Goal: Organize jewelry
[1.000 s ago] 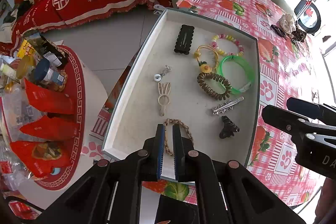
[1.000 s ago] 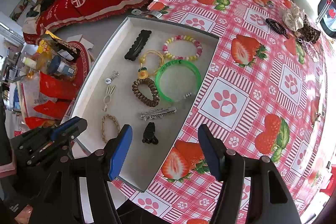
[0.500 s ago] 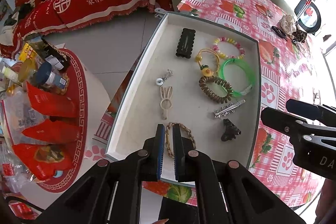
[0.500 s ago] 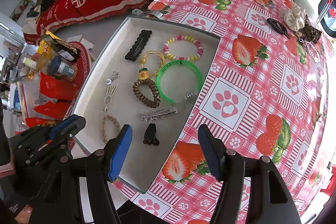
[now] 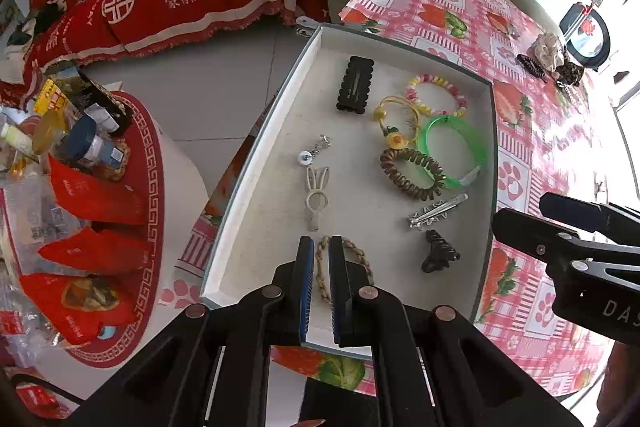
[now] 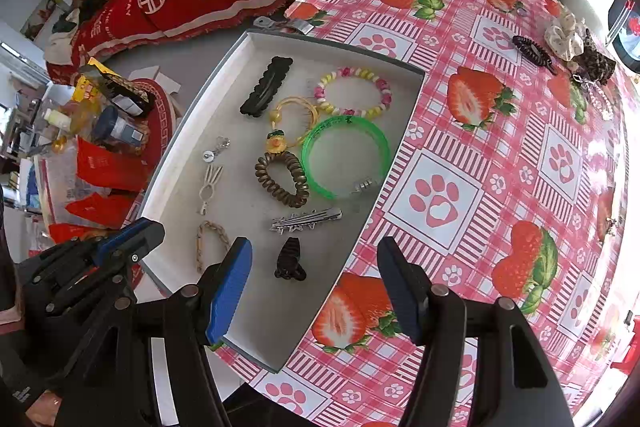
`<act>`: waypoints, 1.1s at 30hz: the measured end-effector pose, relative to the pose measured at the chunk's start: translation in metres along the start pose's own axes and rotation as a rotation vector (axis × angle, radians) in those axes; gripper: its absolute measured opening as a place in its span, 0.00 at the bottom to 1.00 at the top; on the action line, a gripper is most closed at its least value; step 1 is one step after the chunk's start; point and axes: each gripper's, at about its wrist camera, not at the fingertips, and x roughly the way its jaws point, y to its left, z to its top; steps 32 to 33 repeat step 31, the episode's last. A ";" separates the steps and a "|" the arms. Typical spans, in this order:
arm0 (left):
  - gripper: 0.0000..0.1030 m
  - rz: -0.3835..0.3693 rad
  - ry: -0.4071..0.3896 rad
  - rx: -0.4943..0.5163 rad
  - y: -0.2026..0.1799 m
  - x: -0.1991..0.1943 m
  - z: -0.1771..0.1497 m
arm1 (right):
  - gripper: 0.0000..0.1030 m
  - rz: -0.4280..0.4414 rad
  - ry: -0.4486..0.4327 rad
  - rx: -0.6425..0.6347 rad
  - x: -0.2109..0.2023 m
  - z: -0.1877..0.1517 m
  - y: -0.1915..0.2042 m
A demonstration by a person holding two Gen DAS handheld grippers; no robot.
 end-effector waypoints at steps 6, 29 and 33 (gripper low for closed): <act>0.13 0.010 -0.002 0.002 0.000 0.000 0.001 | 0.66 0.006 0.001 -0.002 0.002 -0.001 0.000; 0.13 -0.030 -0.002 -0.035 0.002 -0.001 0.001 | 0.66 0.007 0.000 -0.004 0.001 0.000 0.000; 0.13 -0.041 0.000 -0.033 0.002 -0.002 0.001 | 0.66 0.008 0.000 -0.004 0.001 0.000 0.000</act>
